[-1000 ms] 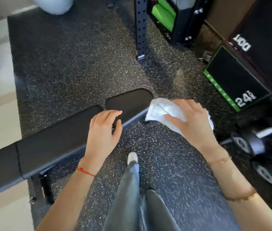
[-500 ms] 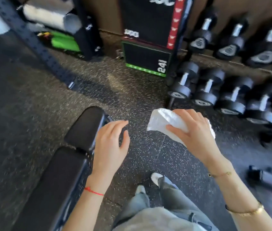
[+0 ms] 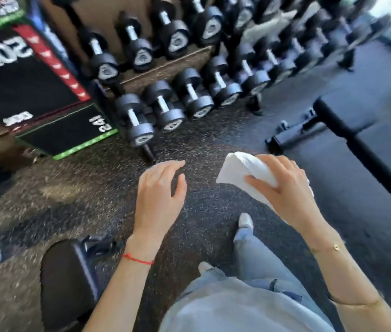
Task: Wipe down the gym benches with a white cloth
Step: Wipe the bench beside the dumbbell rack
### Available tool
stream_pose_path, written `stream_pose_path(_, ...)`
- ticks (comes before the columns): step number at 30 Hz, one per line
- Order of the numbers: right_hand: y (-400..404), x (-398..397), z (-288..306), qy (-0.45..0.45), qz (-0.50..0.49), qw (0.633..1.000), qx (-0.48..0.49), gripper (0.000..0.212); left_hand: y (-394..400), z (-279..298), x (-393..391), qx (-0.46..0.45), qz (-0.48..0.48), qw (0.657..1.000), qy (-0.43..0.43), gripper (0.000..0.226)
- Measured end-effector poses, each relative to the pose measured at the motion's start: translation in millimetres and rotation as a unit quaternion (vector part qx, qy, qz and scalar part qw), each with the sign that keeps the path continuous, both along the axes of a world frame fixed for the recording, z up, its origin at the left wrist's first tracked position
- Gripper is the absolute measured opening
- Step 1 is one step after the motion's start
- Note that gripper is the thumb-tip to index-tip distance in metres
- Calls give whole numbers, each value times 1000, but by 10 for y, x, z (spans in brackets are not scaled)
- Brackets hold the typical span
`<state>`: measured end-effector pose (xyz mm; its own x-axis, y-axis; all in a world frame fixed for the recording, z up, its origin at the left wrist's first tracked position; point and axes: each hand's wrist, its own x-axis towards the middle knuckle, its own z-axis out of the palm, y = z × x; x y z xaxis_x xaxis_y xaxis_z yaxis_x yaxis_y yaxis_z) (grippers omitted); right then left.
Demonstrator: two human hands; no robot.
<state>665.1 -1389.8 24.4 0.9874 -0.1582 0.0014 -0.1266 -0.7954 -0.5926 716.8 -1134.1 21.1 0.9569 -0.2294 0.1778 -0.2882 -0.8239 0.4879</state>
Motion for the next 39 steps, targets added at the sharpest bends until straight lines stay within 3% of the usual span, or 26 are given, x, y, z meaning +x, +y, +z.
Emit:
stream_pose_path(6,-864,-119,-40,-15,-118,993,0,52,-1084,-16,493,-19,-117,993,-4,28)
stream_pose_path(13,-2062,168,-1,-83,-202,976,-7,41,-2501,85,1171,-52,-199,979,-13,28)
stream_pose_path(25,-3433,1242,-66,-89,-303,948,-19,40,-4219,105,2571,-44,-290,956,-11,28)
stream_pose_path(39,-4460,2739,-440,-84,-454,887,-29,35,-5845,-140,4548,-19,-450,893,2,27)
